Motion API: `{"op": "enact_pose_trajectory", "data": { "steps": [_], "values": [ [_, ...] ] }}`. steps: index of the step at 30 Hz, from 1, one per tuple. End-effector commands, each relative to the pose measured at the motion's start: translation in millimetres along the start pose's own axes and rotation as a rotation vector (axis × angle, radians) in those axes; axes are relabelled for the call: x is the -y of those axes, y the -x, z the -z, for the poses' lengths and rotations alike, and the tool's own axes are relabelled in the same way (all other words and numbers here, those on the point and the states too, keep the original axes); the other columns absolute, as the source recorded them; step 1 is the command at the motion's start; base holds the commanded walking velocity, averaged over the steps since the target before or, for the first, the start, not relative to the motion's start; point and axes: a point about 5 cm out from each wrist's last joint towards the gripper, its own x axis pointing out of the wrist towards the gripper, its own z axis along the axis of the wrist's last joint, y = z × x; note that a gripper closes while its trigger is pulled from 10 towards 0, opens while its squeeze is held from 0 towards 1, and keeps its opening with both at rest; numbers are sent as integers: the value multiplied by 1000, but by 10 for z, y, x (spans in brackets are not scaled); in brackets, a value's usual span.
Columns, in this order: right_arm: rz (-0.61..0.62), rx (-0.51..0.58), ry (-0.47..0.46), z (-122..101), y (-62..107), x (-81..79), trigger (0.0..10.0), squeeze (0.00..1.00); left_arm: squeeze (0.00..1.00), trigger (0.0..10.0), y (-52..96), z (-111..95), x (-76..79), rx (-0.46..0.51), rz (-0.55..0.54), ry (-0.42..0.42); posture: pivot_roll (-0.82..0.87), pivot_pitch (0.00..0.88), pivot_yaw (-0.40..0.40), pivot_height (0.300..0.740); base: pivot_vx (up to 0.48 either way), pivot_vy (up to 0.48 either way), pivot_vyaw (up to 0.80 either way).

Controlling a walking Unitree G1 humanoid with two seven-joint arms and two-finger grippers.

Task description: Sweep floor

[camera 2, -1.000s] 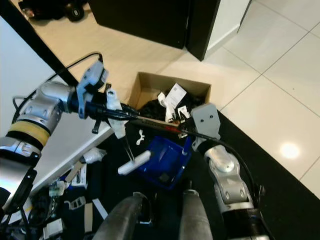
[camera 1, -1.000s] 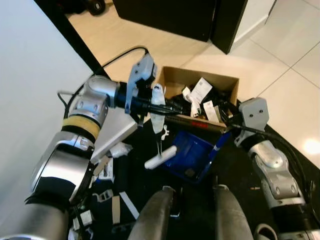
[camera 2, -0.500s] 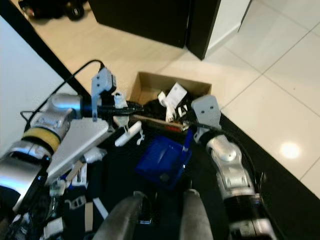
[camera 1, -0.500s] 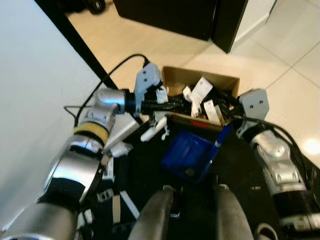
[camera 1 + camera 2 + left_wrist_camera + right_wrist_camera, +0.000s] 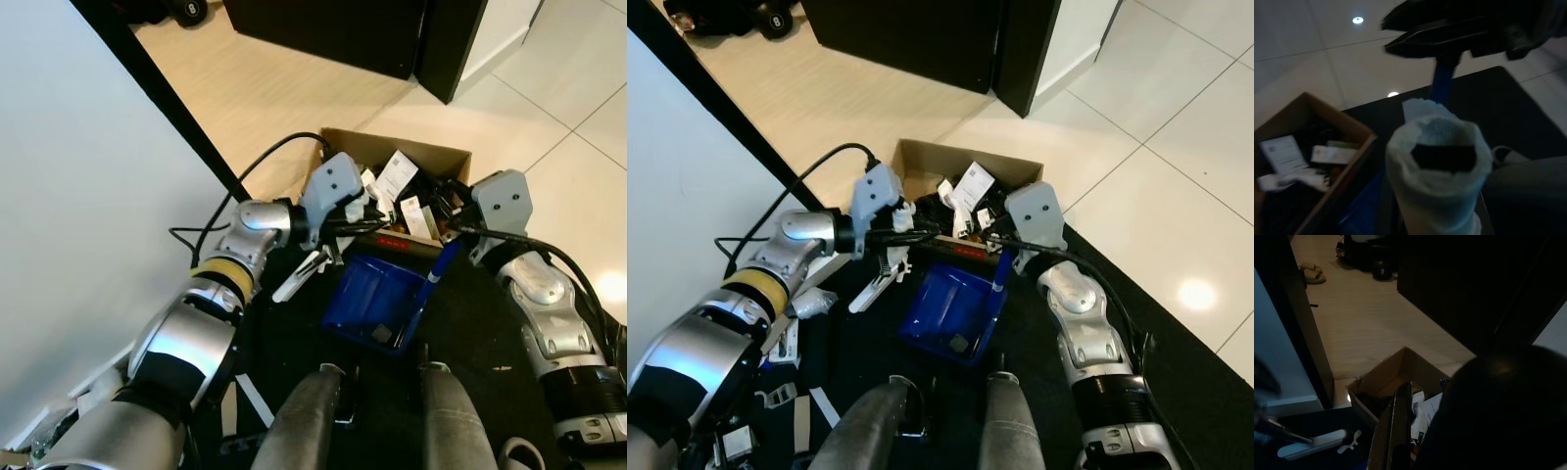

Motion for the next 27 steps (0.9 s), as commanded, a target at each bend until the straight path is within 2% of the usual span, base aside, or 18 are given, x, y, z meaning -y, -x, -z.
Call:
{"op": "enact_pose_trajectory", "data": {
  "steps": [1, 5, 12, 15, 16, 17, 21, 23, 25, 26, 27],
  "values": [
    [-5, -99, 8, 223, 130, -67, 10000, 0, 0, 10000, -58, 94, 112, 12, 57, 54, -47, 453, 150, 740, 0, 0, 0],
    [8, -98, -6, 235, 143, -78, 10000, 0, 0, 10000, -118, 100, 193, 47, 133, 99, -40, 453, 153, 740, 0, 0, 0],
    [11, -95, -14, 238, 137, -84, 10000, 0, 0, 10000, -120, 159, 295, 61, 225, 137, -36, 452, 150, 740, 0, 0, 0],
    [14, -92, -20, 231, 124, -80, 10000, 0, 0, 10000, -112, 138, 344, 104, 314, 177, -34, 452, 150, 740, 0, 0, 0],
    [14, -92, -20, 231, 124, -80, 10000, 0, 0, 10000, -112, 138, 344, 104, 314, 177, -34, 452, 150, 740, 0, 0, 0],
    [14, -91, -22, 231, 125, -78, 10000, 0, 0, 10000, -93, 106, 375, 135, 385, 203, -31, 452, 149, 740, 0, 0, 0],
    [15, -91, -23, 233, 131, -77, 10000, 0, 0, 10000, -36, 27, 409, 183, 480, 256, -28, 451, 151, 740, 0, 0, 0],
    [18, -91, -25, 237, 136, -74, 10000, 0, 0, 10000, 75, -79, 459, 192, 549, 271, -25, 451, 152, 740, 0, 0, 0],
    [19, -92, -26, 240, 138, -75, 10000, 0, 0, 10000, 120, -122, 497, 192, 582, 277, -19, 450, 154, 740, 0, 0, 0],
    [19, -93, -27, 243, 143, -76, 10000, 0, 0, 10000, 197, -186, 537, 186, 620, 282, -15, 450, 155, 740, 0, 0, 0],
    [19, -93, -27, 243, 143, -76, 10000, 0, 0, 10000, 197, -186, 537, 186, 620, 282, -15, 450, 155, 740, 0, 0, 0]
  ]
}}
